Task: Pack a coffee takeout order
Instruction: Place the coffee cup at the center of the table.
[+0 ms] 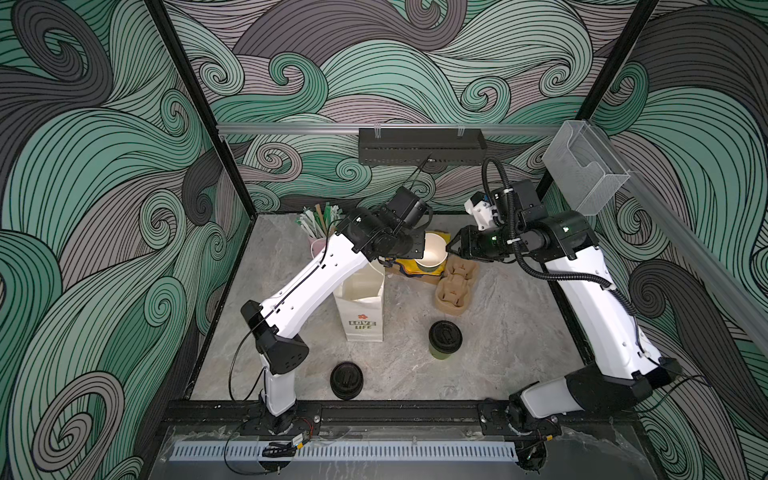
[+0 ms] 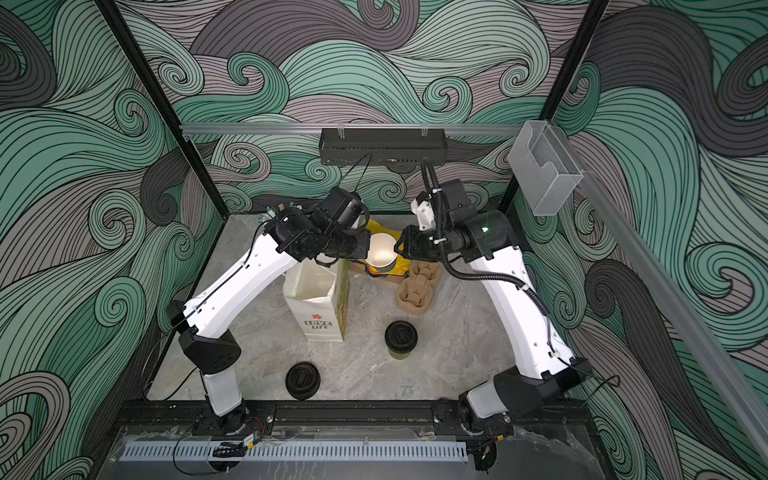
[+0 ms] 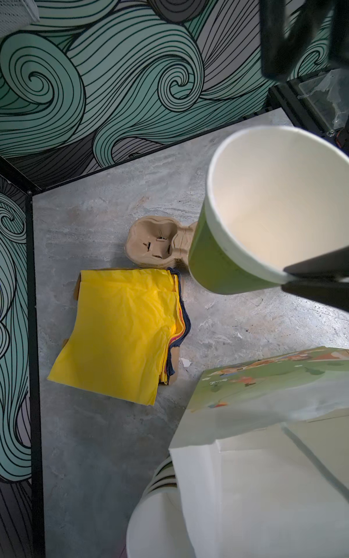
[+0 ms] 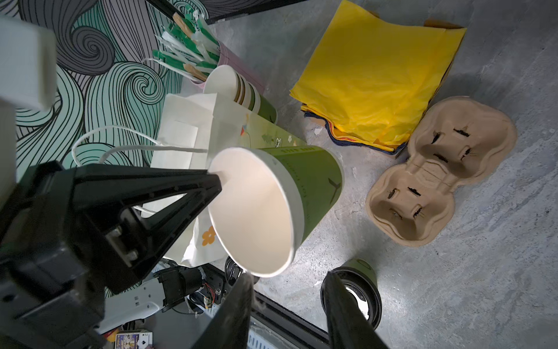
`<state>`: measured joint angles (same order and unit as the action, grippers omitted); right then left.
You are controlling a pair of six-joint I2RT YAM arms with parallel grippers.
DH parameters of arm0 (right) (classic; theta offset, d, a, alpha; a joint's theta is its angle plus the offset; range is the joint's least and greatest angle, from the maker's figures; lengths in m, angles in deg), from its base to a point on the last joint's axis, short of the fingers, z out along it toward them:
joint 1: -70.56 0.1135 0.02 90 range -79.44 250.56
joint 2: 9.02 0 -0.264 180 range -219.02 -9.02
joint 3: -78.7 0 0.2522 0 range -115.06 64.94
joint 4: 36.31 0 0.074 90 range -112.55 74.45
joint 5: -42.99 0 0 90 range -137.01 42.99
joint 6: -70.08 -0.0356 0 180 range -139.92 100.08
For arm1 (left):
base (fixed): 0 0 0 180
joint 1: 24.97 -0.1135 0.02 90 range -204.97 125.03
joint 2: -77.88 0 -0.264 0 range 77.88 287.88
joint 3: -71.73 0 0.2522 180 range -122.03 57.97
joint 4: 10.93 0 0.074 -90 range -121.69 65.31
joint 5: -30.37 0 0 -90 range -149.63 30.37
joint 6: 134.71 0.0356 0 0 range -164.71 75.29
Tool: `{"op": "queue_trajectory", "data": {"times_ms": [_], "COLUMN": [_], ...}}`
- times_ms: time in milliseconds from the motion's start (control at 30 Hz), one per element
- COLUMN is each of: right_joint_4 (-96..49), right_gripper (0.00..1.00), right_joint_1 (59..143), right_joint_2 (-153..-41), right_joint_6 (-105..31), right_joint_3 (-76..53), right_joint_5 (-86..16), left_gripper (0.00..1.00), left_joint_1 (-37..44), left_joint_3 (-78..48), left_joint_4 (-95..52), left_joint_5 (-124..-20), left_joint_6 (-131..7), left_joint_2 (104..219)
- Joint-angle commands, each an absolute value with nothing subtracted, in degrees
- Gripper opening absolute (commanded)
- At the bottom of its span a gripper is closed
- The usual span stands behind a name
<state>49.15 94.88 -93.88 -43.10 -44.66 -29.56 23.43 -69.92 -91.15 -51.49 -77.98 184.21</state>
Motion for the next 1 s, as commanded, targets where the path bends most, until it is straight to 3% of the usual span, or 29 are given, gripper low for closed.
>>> {"op": "queue_trajectory", "data": {"times_ms": [0,767,833,967], "right_joint_4": [48.32,43.01,43.08,44.51], "right_gripper": [0.4,0.04,0.03,0.02], "right_joint_1": [95.35,96.51,96.54,96.59], "right_joint_2": [-95.04,-96.77,-96.48,-95.61], "right_joint_6": [-43.48,-46.33,-46.64,-46.93], "right_joint_3": [-43.32,-39.98,-39.49,-38.54], "right_joint_5": [-28.86,-30.75,-30.6,-30.65], "left_gripper": [0.0,0.0,0.08,0.35], "left_joint_1": [23.97,24.41,24.44,24.6], "left_joint_3": [-70.26,-70.01,-70.0,-70.14], "left_joint_4": [-91.76,-91.21,-91.0,-90.11], "left_joint_5": [-51.1,-51.54,-52.0,-53.2], "left_joint_6": [-78.47,-79.6,-79.85,-80.12], "left_joint_2": [184.17,184.16,184.01,183.11]}}
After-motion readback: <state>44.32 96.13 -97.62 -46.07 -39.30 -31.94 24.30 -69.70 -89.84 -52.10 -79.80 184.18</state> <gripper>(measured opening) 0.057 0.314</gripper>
